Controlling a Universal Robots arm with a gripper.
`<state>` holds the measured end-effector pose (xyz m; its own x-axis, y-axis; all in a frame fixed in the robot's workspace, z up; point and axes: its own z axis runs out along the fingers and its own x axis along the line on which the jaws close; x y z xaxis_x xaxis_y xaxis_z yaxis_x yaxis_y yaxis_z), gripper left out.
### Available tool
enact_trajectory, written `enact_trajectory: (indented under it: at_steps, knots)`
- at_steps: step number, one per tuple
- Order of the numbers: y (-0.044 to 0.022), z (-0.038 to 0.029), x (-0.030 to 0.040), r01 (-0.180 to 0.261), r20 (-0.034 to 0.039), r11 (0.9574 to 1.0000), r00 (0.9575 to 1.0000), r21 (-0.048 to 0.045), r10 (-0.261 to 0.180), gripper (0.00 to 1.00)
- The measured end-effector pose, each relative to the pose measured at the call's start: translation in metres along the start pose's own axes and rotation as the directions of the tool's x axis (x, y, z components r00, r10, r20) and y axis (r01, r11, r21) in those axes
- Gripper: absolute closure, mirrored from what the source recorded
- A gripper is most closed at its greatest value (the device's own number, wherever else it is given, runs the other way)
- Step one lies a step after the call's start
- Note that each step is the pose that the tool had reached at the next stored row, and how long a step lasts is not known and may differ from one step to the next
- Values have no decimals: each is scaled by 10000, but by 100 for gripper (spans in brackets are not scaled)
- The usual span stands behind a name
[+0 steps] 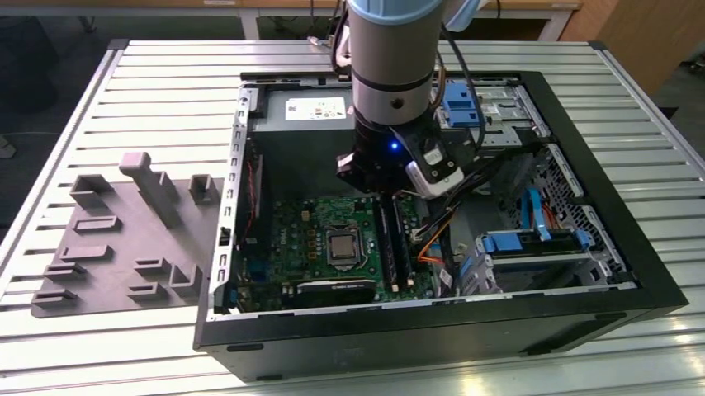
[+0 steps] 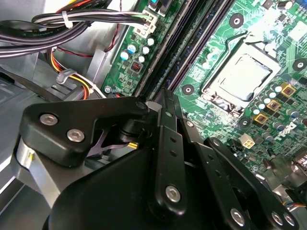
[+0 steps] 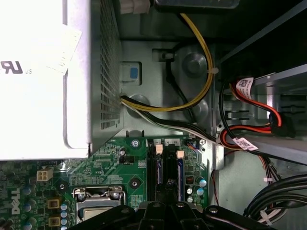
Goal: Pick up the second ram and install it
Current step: 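Press down the second ram until it locks into place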
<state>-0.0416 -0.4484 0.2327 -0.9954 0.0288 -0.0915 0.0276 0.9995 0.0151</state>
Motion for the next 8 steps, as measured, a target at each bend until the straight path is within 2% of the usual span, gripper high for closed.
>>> enact_trajectory:
  at_steps: [8]
  knots:
    - [1,25,2,0,1,10000,10000,-1,0,89]
